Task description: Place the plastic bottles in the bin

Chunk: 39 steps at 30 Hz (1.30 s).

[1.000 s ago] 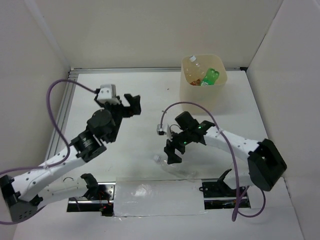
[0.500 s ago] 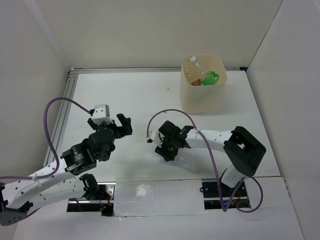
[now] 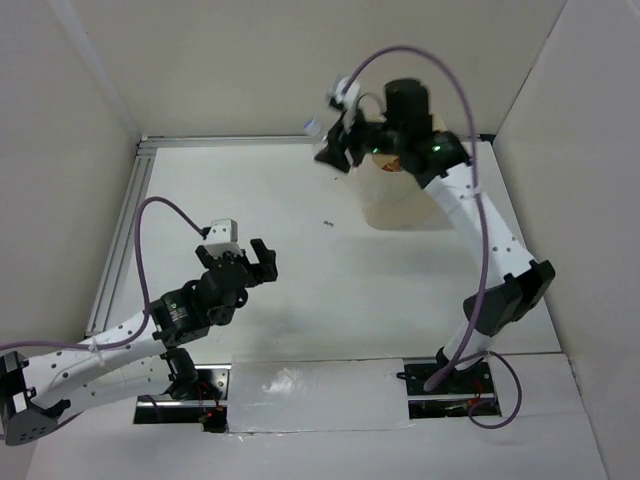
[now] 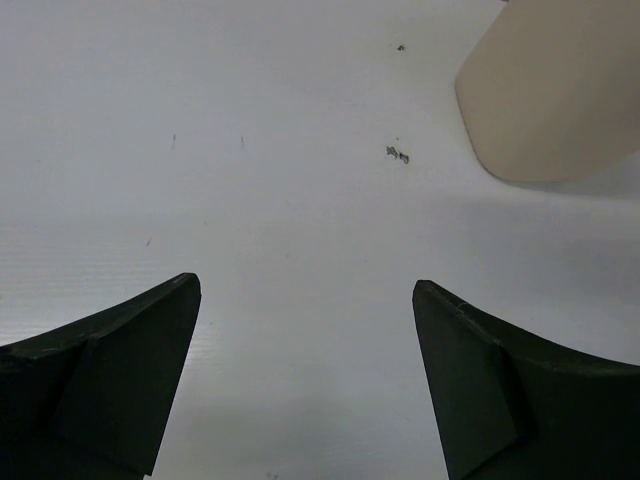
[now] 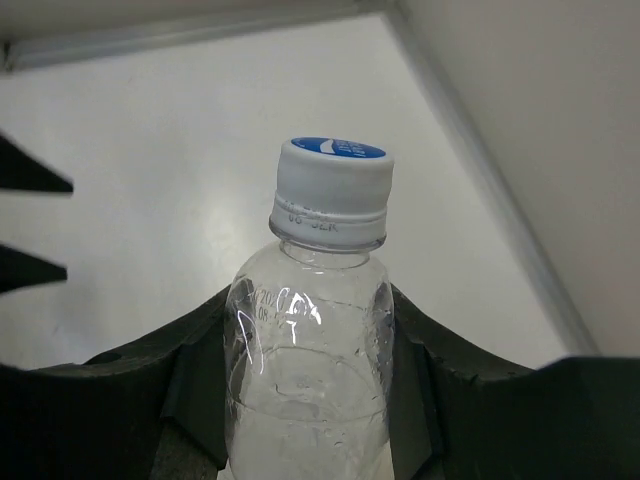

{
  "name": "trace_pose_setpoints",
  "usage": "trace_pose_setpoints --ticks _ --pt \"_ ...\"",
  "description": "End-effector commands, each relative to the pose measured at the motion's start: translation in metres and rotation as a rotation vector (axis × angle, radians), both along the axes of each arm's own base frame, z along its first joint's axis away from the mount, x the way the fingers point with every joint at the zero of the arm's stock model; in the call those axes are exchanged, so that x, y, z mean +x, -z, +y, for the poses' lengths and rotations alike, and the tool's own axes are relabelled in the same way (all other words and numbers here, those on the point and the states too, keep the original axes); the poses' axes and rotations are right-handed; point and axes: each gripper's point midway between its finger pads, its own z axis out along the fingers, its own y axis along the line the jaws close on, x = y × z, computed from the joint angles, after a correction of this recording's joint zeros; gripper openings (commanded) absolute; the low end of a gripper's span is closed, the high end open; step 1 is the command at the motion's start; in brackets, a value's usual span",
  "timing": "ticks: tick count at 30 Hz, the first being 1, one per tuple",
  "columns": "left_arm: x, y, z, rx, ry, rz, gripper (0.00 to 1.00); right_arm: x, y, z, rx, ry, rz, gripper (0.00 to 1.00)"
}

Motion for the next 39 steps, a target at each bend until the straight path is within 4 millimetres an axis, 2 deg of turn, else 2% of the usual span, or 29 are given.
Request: trace_pose_setpoints --ticks 1,2,3,4,5,6,7,9,10,12,13,14,16,17,20,21,22,23,24,25,26,27,28,32,33,34,37,38,39 --pt "0.004 -0.004 -0.015 -0.096 0.012 -0.021 1.00 0.022 -0.073 -0.027 0.185 0.016 -0.032 0.06" --pt "0.005 -0.002 -0.019 -0.093 0.020 -0.015 1.00 0.028 -0.110 -0.038 0.248 0.031 -0.114 0.06" --pt "0.003 0.000 -0.025 -0.093 0.041 -0.009 1.00 0.037 -0.119 -0.046 0.295 0.063 -0.092 0.06" --pt "0.003 0.000 -0.025 -0.093 0.041 -0.009 1.00 0.053 -0.128 -0.069 0.321 0.122 -0.117 0.07" --pt "0.004 0.004 -0.028 -0.092 0.049 -0.004 1.00 0.065 -0.141 -0.080 0.354 0.145 -0.178 0.07" --pt "0.004 0.001 -0.031 -0.109 0.058 -0.011 1.00 0.079 -0.143 -0.092 0.371 0.198 -0.200 0.07" --pt "0.005 0.002 -0.032 -0.099 0.061 -0.013 1.00 0.093 -0.142 -0.115 0.405 0.258 -0.190 0.07" --pt "0.006 0.006 -0.035 -0.089 0.074 -0.010 1.00 0.112 -0.143 -0.136 0.456 0.300 -0.236 0.07" --pt "0.007 0.007 -0.037 -0.091 0.074 -0.011 1.00 0.129 -0.130 -0.150 0.470 0.331 -0.205 0.07" --pt "0.008 0.012 -0.042 -0.071 0.086 -0.001 1.00 0.153 -0.115 -0.161 0.490 0.349 -0.190 0.07" --pt "0.008 0.011 -0.044 -0.081 0.095 -0.004 1.00 0.152 -0.115 -0.160 0.489 0.340 -0.188 0.07" --pt "0.008 0.011 -0.044 -0.081 0.095 -0.004 1.00 0.165 -0.099 -0.167 0.504 0.364 -0.142 0.07" --pt "0.009 0.014 -0.045 -0.072 0.095 0.003 1.00 0.176 -0.086 -0.166 0.521 0.368 -0.115 0.07" --pt "0.008 0.014 -0.047 -0.085 0.100 0.008 1.00 0.186 -0.068 -0.170 0.517 0.378 -0.073 0.09" --pt "0.008 0.016 -0.050 -0.109 0.100 0.021 1.00 0.193 -0.049 -0.168 0.487 0.366 -0.033 0.18" --pt "0.006 0.023 -0.048 -0.100 0.096 0.036 1.00 0.192 -0.039 -0.162 0.470 0.360 -0.007 0.37" --pt "0.005 0.025 -0.047 -0.102 0.093 0.044 1.00 0.192 -0.037 -0.162 0.457 0.360 -0.009 0.47" --pt "0.005 0.025 -0.047 -0.102 0.093 0.044 1.00 0.191 -0.029 -0.161 0.445 0.355 0.006 0.52" --pt "0.004 0.025 -0.046 -0.114 0.090 0.044 1.00 0.191 -0.016 -0.160 0.431 0.351 0.037 0.64" --pt "0.004 0.025 -0.046 -0.114 0.090 0.044 1.00 0.191 -0.009 -0.160 0.427 0.355 0.058 0.64" --pt "0.004 0.025 -0.046 -0.114 0.090 0.044 1.00 0.188 -0.008 -0.159 0.418 0.338 0.058 0.80" --pt "0.004 0.023 -0.045 -0.122 0.090 0.039 1.00 0.184 -0.017 -0.164 0.415 0.343 0.038 0.95" --pt "0.003 0.024 -0.045 -0.114 0.090 0.044 1.00 0.180 -0.018 -0.165 0.408 0.344 0.042 1.00" --pt "0.004 0.023 -0.044 -0.093 0.099 0.032 1.00 0.167 -0.053 -0.182 0.411 0.353 -0.016 1.00" --pt "0.006 0.014 -0.047 -0.119 0.101 0.013 1.00 0.166 -0.055 -0.186 0.411 0.352 -0.016 1.00" --pt "0.006 0.017 -0.051 -0.106 0.113 0.017 1.00 0.157 -0.067 -0.189 0.413 0.345 -0.032 1.00" --pt "0.010 0.014 -0.060 -0.094 0.139 0.013 1.00 0.143 -0.080 -0.204 0.416 0.364 -0.056 1.00" --pt "0.012 0.010 -0.063 -0.093 0.143 0.002 1.00 0.142 -0.072 -0.205 0.406 0.366 -0.045 1.00" --pt "0.012 0.017 -0.067 -0.079 0.154 0.019 1.00 0.139 -0.071 -0.204 0.405 0.367 -0.042 1.00"
